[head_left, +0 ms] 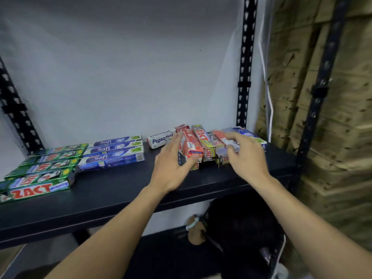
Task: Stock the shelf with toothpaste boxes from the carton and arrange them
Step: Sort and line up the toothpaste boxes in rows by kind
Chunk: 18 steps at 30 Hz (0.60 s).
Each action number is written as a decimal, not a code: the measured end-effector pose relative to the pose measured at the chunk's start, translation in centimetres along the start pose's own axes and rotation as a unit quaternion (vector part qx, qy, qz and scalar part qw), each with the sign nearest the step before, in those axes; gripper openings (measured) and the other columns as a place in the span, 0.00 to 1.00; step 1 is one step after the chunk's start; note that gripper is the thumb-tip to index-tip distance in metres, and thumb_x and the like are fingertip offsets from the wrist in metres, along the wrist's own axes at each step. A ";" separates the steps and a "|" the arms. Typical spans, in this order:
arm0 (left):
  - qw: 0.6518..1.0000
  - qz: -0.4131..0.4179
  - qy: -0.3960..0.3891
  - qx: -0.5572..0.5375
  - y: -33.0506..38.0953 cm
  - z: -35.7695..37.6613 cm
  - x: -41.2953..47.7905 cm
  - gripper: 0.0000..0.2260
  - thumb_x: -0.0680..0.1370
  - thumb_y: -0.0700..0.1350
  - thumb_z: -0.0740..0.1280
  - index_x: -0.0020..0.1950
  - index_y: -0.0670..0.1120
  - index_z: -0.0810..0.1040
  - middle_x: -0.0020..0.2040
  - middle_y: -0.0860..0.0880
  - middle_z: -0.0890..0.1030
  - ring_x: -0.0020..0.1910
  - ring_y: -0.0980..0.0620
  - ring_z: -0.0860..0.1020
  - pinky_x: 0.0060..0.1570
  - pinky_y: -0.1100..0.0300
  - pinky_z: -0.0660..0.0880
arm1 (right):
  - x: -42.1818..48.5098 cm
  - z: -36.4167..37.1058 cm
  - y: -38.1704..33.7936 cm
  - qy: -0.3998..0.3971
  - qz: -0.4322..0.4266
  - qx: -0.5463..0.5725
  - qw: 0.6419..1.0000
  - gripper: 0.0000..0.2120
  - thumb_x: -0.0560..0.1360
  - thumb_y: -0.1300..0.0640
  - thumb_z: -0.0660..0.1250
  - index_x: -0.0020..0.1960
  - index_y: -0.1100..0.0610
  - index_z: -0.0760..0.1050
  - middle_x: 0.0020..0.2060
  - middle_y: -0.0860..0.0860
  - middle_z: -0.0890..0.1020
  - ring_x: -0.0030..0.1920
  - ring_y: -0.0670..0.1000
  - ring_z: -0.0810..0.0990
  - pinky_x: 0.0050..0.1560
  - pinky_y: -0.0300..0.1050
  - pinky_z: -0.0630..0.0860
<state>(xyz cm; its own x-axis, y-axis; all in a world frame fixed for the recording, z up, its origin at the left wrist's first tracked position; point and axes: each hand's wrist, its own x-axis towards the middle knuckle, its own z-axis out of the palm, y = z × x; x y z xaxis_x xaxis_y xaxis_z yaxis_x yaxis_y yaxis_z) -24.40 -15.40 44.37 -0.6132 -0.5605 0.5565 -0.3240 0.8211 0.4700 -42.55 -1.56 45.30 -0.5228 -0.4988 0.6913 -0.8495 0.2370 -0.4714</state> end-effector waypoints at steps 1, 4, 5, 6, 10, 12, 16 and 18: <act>1.000 0.000 -0.014 -0.004 -0.1 0.6 0.3 0.37 0.75 0.73 0.56 0.80 0.59 0.51 0.80 0.57 0.59 0.78 0.54 0.59 0.74 0.42 0.61 | 0.1 -0.3 1.4 0.001 0.020 -0.020 1.000 0.14 0.74 0.58 0.65 0.58 0.52 0.79 0.52 0.51 0.83 0.56 0.56 0.77 0.53 0.47 0.73; 0.999 0.012 -0.046 -0.009 -0.6 1.6 0.7 0.37 0.76 0.73 0.54 0.80 0.60 0.49 0.78 0.58 0.63 0.77 0.56 0.61 0.72 0.43 0.63 | 0.7 -1.0 5.1 0.013 0.072 -0.062 0.995 0.17 0.73 0.60 0.64 0.61 0.56 0.78 0.54 0.56 0.82 0.57 0.60 0.76 0.55 0.52 0.75; 0.999 0.017 -0.047 -0.011 -0.6 1.6 0.8 0.36 0.77 0.73 0.54 0.81 0.60 0.49 0.78 0.58 0.64 0.76 0.57 0.61 0.73 0.45 0.63 | 1.0 -1.1 6.2 0.011 0.083 -0.078 0.993 0.17 0.74 0.60 0.63 0.63 0.57 0.76 0.56 0.57 0.81 0.58 0.61 0.76 0.56 0.54 0.76; 0.999 0.021 -0.045 -0.013 -0.7 1.6 0.8 0.36 0.77 0.72 0.55 0.81 0.59 0.50 0.77 0.58 0.65 0.76 0.57 0.62 0.72 0.47 0.64 | 1.3 -1.1 7.2 0.000 0.091 -0.097 0.991 0.18 0.75 0.60 0.63 0.65 0.58 0.74 0.60 0.57 0.80 0.59 0.62 0.75 0.58 0.55 0.75; 0.998 0.037 -0.040 -0.020 -0.3 1.6 0.5 0.32 0.80 0.67 0.57 0.81 0.60 0.50 0.73 0.59 0.70 0.71 0.59 0.66 0.68 0.53 0.67 | 1.8 -0.9 10.0 -0.095 0.117 -0.137 0.979 0.23 0.79 0.55 0.61 0.73 0.57 0.66 0.70 0.57 0.70 0.67 0.63 0.69 0.66 0.56 0.70; 0.998 0.038 -0.042 -0.024 -0.3 1.7 0.5 0.32 0.80 0.68 0.56 0.80 0.61 0.48 0.73 0.59 0.70 0.71 0.59 0.67 0.68 0.55 0.67 | 1.8 -0.9 10.5 -0.116 0.131 -0.123 0.977 0.22 0.78 0.53 0.63 0.70 0.55 0.68 0.68 0.57 0.72 0.65 0.62 0.70 0.63 0.56 0.72; 0.998 0.036 -0.040 -0.021 -0.4 1.7 0.4 0.33 0.79 0.69 0.55 0.80 0.62 0.48 0.72 0.60 0.70 0.70 0.59 0.67 0.66 0.56 0.68 | 1.9 -1.6 10.0 -0.097 0.174 -0.086 0.976 0.16 0.74 0.50 0.68 0.58 0.54 0.69 0.58 0.56 0.77 0.56 0.60 0.76 0.51 0.51 0.75; 0.998 0.036 -0.041 -0.019 -0.3 1.7 0.4 0.32 0.79 0.69 0.55 0.80 0.62 0.48 0.72 0.60 0.71 0.69 0.60 0.67 0.65 0.55 0.69 | 2.0 -2.2 9.7 -0.094 0.211 -0.079 0.970 0.17 0.72 0.47 0.70 0.54 0.52 0.68 0.53 0.54 0.78 0.50 0.56 0.77 0.46 0.49 0.75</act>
<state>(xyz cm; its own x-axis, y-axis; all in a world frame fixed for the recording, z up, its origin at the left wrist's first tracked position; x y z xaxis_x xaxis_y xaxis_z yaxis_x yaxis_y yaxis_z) -25.77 -15.67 43.34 -0.6913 -0.4888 0.5322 -0.2505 0.8529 0.4580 -52.03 1.59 43.29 -0.8170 -0.4691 0.3353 -0.5702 0.5708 -0.5908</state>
